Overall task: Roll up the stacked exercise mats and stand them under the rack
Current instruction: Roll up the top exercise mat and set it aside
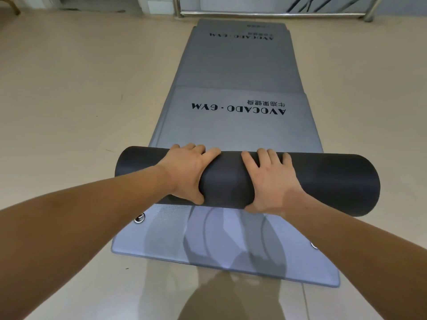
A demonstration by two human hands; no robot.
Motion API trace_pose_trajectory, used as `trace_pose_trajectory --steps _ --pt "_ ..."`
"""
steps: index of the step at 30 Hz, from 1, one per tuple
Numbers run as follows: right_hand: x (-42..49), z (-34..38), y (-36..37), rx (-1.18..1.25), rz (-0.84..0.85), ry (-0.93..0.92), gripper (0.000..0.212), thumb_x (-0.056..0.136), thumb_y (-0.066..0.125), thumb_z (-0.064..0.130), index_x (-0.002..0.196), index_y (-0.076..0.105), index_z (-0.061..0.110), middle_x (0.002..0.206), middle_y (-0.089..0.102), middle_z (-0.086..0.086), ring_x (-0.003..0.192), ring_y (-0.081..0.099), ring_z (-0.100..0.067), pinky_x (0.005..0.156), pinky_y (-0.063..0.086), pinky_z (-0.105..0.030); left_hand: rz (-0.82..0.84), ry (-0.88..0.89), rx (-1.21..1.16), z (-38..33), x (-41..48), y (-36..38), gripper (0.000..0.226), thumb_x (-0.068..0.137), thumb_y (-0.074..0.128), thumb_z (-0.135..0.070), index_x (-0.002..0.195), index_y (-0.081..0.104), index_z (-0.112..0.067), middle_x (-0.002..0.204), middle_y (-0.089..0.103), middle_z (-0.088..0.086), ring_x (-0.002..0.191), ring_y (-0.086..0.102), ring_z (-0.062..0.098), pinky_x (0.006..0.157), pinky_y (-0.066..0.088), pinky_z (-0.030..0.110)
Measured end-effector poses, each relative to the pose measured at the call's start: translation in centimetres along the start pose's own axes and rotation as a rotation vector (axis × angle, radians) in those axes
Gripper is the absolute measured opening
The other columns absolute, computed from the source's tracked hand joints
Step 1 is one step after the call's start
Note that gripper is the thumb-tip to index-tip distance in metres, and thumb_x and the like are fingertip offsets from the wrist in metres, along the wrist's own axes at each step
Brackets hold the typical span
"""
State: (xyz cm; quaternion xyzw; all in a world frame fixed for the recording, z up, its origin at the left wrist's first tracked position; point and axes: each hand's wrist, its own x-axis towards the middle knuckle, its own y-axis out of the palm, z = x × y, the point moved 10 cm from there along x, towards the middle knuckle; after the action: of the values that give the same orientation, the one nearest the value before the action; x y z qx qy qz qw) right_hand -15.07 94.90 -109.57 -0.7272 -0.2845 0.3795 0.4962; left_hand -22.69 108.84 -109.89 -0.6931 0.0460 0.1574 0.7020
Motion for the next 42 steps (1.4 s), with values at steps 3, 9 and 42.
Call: trace_pose_trajectory --steps 3,9,42 --pt "-0.5 0.2 -0.7 0.02 0.019 -0.067 0.118 0.057 0.072 0.078 0.15 0.02 0.028 0.134 0.043 -0.007 0.125 0.046 -0.031 0.105 0.037 -0.054 0.008 -0.01 -0.044 -1.0 -1.7 -0.2 0.112 0.052 0.076 -0.07 0.146 0.025 -0.036 0.116 0.058 -0.003 0.104 0.06 0.024 0.09 0.05 0.048" --pt "-2.6 1.4 -0.4 0.172 0.231 -0.258 0.116 0.051 0.082 0.078 0.144 0.023 0.042 0.129 0.051 0.007 0.119 0.055 -0.022 0.103 0.043 -0.043 0.243 -0.027 -0.268 -1.8 -6.0 2.0 0.095 0.05 0.081 -0.065 0.131 0.037 -0.044 0.1 0.062 -0.013 0.087 0.063 0.017 0.077 0.058 0.04" --pt "2.2 4.6 -0.8 -0.029 0.018 -0.112 0.128 0.068 0.071 0.072 0.163 0.003 0.02 0.165 0.02 -0.016 0.152 0.021 -0.038 0.118 0.023 -0.058 0.073 -0.092 -0.137 4.3 -1.6 2.7 0.127 0.046 0.074 -0.077 0.153 0.022 -0.033 0.136 0.051 -0.005 0.12 0.053 0.023 0.099 0.049 0.046"
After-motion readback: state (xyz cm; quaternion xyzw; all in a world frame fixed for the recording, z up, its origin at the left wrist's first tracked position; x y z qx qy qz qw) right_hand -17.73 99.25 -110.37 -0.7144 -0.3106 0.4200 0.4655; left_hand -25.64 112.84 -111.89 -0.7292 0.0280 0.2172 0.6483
